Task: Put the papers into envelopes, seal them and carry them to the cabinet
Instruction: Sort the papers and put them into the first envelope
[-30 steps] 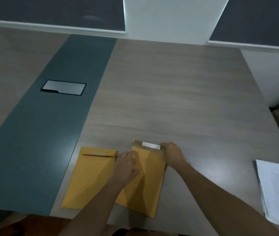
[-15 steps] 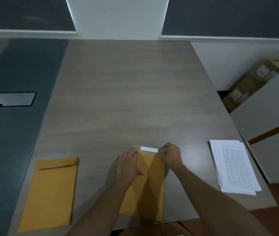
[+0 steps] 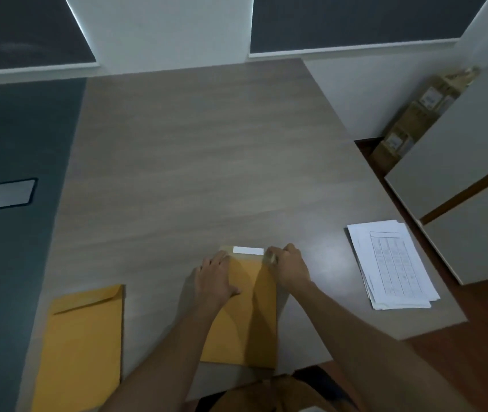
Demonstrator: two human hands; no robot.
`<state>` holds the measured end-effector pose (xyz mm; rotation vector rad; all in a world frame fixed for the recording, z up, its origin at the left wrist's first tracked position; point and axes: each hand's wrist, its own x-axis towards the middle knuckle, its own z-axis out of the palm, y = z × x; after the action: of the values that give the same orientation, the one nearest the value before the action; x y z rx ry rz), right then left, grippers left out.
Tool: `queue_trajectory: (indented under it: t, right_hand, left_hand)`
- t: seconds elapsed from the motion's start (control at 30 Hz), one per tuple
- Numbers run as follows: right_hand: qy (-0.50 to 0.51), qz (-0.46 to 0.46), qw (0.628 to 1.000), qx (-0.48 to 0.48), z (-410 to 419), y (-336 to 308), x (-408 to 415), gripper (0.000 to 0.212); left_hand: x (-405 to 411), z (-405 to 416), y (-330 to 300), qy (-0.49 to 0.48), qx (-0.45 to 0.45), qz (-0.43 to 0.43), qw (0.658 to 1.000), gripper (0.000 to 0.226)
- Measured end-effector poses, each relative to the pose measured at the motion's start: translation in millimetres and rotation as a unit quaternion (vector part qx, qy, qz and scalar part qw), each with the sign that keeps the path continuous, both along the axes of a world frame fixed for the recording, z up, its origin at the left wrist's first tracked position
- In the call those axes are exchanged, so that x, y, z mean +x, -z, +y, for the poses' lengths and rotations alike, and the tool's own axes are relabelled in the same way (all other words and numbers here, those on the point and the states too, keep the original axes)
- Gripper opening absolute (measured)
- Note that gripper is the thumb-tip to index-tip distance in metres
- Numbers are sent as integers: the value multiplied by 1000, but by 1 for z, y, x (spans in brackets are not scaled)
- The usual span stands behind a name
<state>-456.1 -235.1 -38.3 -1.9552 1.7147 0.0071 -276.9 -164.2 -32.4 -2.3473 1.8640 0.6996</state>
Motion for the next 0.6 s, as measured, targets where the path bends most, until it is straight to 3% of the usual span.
queue_trajectory:
  t: [0.1,0.33,0.43,0.6]
  right_hand:
    - [12,-17,1000,3,-1,-5,-11,37]
    - [55,-30,998,-29,-21,-17,-82,40]
    - [81,-3,995,-50,-32,-22,-127,40]
    - [142,50,987,-59,-47,-23,-205,44]
  left_hand:
    - [-4,1,0,-11,-28,10,999,85]
    - [-74,-16,-15,-62,-148,60,985,47]
    - [-127,-29,-18,-69,-141,91,983,42]
    - [-221,-55,-17,-82,-82,185,976,56]
